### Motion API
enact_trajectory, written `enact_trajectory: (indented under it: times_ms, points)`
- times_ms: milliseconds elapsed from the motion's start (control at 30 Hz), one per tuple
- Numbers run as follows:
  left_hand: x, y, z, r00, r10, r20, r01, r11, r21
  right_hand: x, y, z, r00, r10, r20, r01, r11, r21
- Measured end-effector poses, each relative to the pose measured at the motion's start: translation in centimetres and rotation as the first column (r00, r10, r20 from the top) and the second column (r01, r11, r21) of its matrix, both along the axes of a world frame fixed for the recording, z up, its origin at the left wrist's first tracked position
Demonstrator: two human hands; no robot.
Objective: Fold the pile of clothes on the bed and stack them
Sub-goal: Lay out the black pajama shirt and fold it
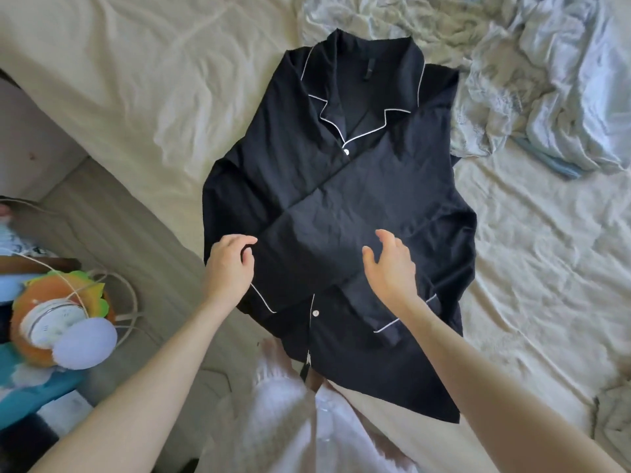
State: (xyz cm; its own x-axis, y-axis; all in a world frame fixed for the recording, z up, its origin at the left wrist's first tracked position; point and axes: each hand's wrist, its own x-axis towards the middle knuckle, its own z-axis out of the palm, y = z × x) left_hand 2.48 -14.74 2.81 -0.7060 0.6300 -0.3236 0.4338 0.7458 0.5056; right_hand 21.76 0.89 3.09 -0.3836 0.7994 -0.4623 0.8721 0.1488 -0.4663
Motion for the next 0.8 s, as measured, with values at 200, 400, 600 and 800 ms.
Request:
enact_trajectory:
  times_ms: [200,400,600,800]
  points:
    - [-8.0,4.1,-1.0,0.996,0.011,-0.087,-0.010,1.000,0.016,-11.2,6.9,-0.5,0.987,0.148,-0.070,-0.150,0.988,-0.026]
    - [-14.4,7.5,-4.1,0.983,-0.165,-0.085,0.162,0.986,-0.043,-23.1,14.9,-3.3,0.987,0.134,-0.089,-0.136,0.991,-0.017]
    - [-18.9,8.2,-7.7,0.989,-0.107,0.103,0.097,0.990,0.098,-32.2,19.3,-6.5,0.988,0.071,-0.137,-0.070,0.997,0.011]
    - [-20.2,8.4,-9.0,0.938,-0.086,0.337,0.041,0.989,0.139,-36.4,21.1,-8.1,0.982,-0.169,-0.079,0.159,0.980,-0.123]
